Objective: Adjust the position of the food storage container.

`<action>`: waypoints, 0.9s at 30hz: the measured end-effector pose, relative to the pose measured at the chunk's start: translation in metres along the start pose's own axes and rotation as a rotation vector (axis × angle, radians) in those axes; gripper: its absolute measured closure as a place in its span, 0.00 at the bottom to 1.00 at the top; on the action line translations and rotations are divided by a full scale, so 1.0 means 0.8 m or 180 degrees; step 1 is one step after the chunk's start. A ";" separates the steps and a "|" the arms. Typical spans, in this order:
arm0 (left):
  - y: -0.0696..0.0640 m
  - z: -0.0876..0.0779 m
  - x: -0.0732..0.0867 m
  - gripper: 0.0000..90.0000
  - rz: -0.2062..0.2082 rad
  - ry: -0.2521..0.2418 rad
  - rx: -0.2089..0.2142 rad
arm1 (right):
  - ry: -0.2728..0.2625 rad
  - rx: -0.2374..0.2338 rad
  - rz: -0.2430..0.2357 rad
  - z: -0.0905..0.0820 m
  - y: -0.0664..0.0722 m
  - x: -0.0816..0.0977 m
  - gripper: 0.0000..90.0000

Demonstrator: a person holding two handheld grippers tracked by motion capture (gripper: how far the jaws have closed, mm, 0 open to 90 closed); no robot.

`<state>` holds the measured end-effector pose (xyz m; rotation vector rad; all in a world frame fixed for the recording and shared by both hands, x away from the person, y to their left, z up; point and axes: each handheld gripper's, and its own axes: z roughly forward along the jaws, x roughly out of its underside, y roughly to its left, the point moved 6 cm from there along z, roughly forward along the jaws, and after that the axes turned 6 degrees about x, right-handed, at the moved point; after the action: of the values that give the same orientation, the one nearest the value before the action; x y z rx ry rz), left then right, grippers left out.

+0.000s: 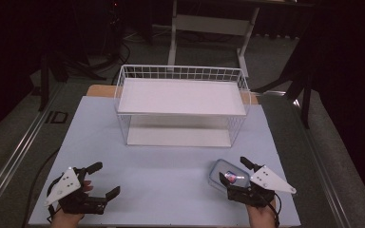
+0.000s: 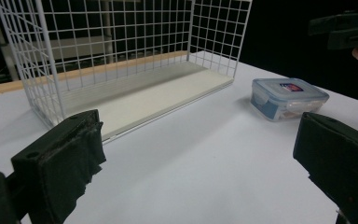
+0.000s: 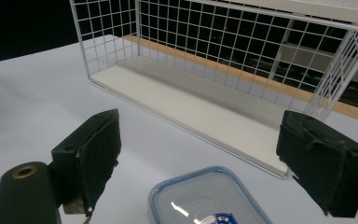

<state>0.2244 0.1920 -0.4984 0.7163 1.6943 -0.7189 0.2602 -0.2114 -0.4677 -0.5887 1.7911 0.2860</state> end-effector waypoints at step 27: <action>-0.005 0.011 -0.001 0.03 0.0069 0.0019 0.0058 | 0.0390 0.0040 -0.0075 -0.035 -0.023 0.017 0.64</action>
<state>0.2268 0.1821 -0.4987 0.7492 1.6850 -0.7186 0.2441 -0.2439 -0.4704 -0.6294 1.9011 0.2265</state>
